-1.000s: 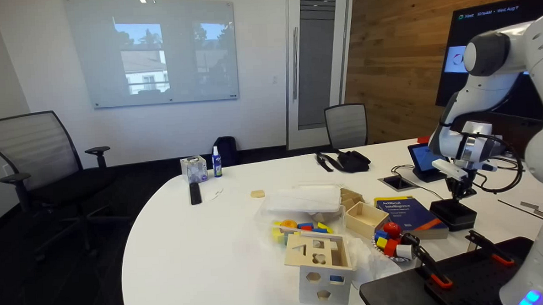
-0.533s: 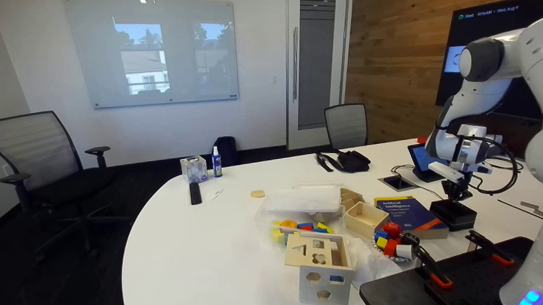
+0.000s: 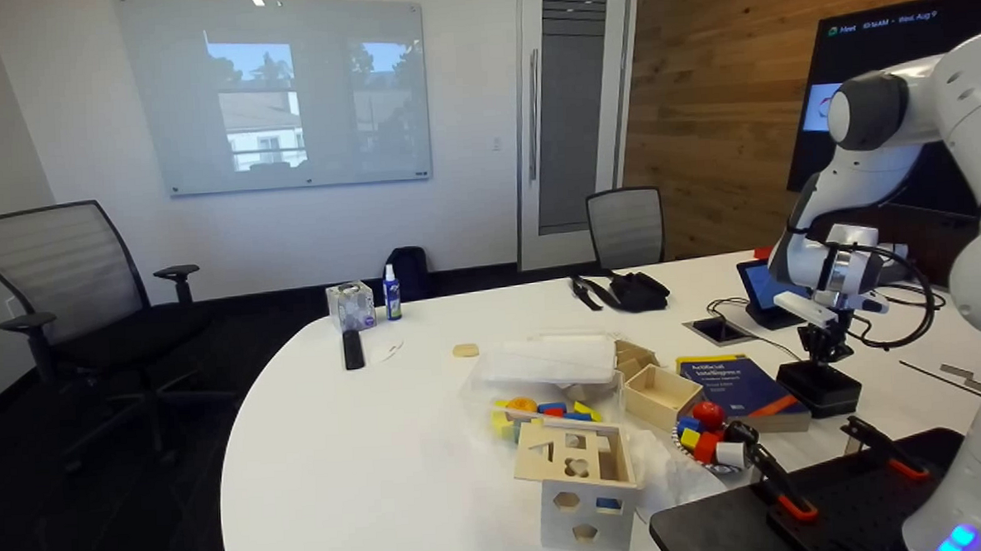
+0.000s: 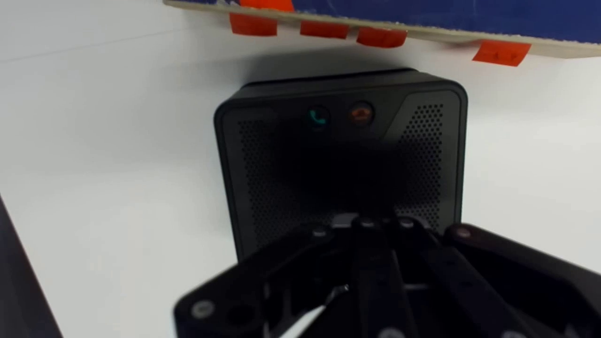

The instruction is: Press a button on the decoder

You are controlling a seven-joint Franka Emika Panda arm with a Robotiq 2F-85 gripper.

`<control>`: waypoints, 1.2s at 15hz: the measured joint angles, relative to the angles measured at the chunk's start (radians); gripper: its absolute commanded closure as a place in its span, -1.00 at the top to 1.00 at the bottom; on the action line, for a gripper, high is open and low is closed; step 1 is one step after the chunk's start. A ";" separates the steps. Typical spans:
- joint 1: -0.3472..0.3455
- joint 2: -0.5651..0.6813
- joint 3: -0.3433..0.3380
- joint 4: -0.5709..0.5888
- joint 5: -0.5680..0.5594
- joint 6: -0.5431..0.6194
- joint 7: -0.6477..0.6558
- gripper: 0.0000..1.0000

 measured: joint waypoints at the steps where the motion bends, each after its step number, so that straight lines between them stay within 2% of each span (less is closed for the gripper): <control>1: 0.000 0.004 -0.003 0.010 0.000 -0.017 0.005 -1.00; 8: -0.009 0.024 -0.014 0.066 0.000 -0.111 0.029 -1.00; 18: 0.020 0.026 -0.037 0.065 -0.012 -0.113 0.066 -1.00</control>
